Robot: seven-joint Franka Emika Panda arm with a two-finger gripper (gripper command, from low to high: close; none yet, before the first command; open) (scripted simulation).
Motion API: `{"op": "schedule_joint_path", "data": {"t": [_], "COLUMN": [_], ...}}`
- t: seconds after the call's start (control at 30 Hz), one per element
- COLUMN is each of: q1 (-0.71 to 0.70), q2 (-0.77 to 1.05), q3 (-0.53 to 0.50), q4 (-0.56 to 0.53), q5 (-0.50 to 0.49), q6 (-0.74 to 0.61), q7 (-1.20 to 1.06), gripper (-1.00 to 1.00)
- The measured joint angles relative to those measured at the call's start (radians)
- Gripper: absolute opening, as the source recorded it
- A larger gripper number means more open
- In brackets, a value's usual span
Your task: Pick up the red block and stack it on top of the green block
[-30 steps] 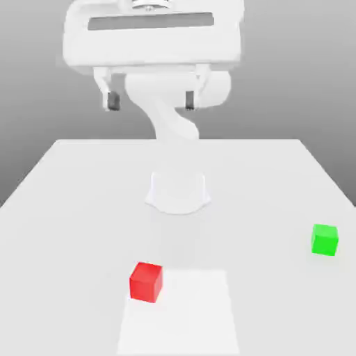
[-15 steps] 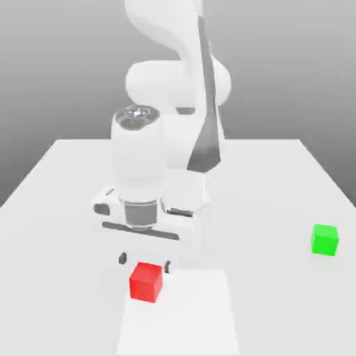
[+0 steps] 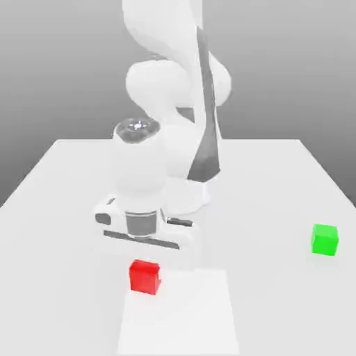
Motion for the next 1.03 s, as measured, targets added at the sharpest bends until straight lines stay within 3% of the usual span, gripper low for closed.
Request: {"op": "schedule_joint_path", "data": {"t": [0.07,0.67,0.9,0.93,1.03], "q1": [0.001,0.764,0.799,0.809,0.809], "q2": [-0.044,-0.101,0.082,0.111,0.111], "q3": [0.018,0.391,0.363,0.347,0.347], "q4": [-0.001,0.091,0.107,0.108,0.108], "q5": [0.000,0.057,-0.120,-0.150,-0.150], "q6": [-0.042,-0.187,-0.032,-0.006,-0.006], "q7": [-0.011,-0.287,-0.176,-0.154,-0.154], "gripper": [-1.00,-1.00,-1.00,1.00,1.00]}}
